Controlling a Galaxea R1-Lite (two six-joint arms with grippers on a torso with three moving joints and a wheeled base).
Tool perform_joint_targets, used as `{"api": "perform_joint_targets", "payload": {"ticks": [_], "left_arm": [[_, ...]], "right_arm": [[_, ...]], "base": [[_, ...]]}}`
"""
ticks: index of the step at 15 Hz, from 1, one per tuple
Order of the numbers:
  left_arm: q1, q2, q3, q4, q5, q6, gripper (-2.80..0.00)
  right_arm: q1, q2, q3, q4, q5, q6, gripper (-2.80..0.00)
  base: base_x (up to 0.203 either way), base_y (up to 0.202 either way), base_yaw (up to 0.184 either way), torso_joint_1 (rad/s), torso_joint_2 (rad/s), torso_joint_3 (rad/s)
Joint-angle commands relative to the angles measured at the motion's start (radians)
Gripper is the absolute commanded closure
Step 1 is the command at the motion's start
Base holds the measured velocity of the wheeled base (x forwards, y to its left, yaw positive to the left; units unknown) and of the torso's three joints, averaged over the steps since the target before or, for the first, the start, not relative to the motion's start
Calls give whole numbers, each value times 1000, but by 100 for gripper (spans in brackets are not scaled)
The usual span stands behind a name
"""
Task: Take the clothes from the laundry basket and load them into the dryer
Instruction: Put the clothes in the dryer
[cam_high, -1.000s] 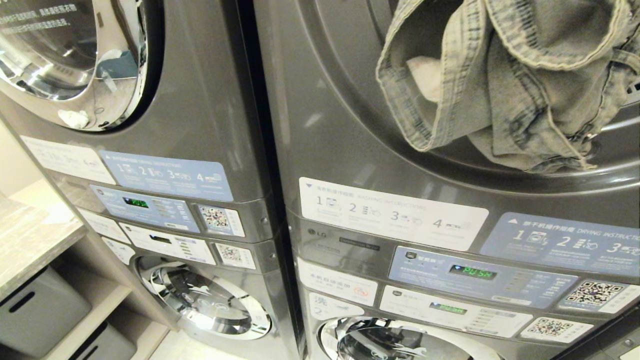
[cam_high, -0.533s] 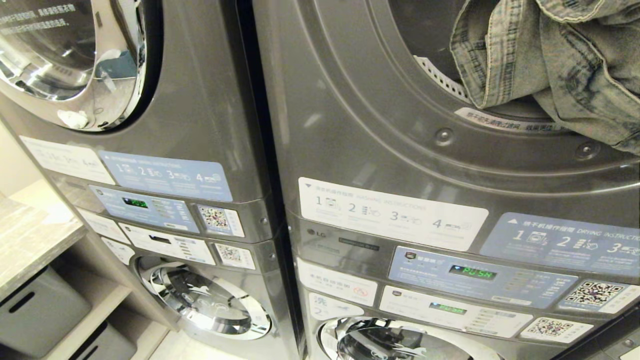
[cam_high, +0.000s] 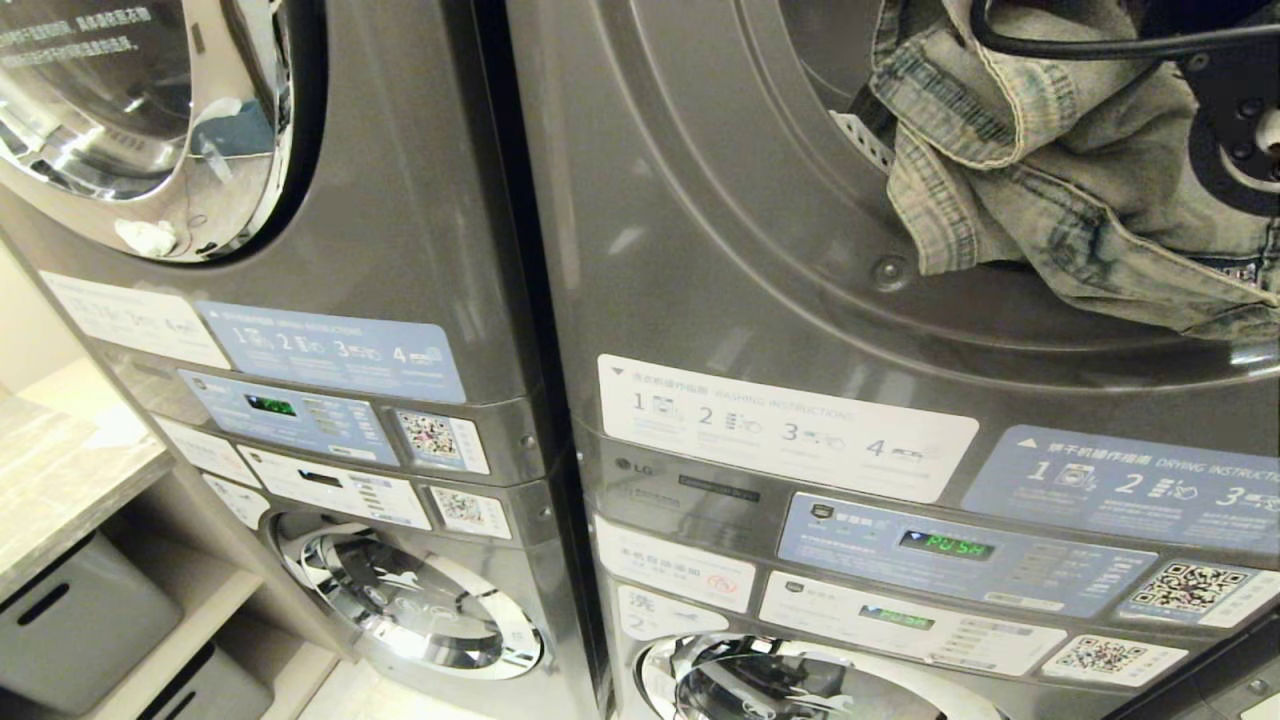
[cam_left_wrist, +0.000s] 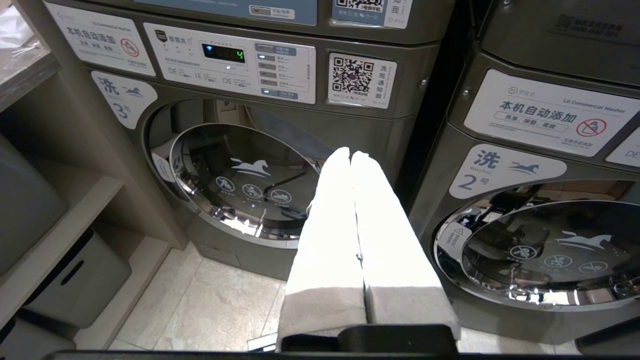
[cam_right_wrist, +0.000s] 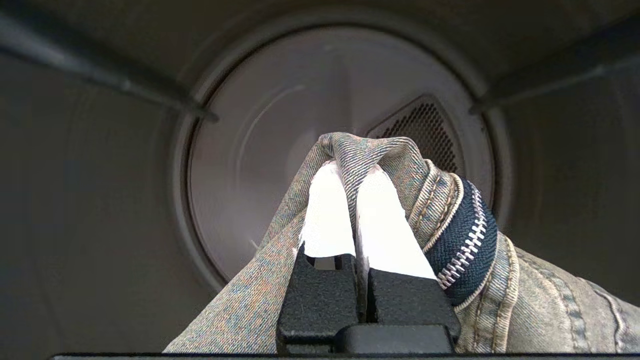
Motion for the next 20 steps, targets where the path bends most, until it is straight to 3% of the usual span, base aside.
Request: {"api": "perform_joint_targets", "payload": {"ticks": [1,5,6,17,20], "left_arm": [[0,0,0,1,1,0,0],[0,0,0,1,1,0,0],[0,0,0,1,1,0,0],[0,0,0,1,1,0,0],[0,0,0,1,1,0,0]], "right_arm": [[0,28,-19,12,-5,-7,0],[-4,8,-22,83,-1,-12,0],[-5,3,-19,91,-3,-10,-280],[17,-77,0,136,21,-5,-280],[118,-232,187,195,-12,0,-280]], "base": [[0,0,0,0,0,0],[0,0,0,0,0,0],[0,0,0,0,0,0],[0,0,0,0,0,0],[0,0,0,0,0,0]]}}
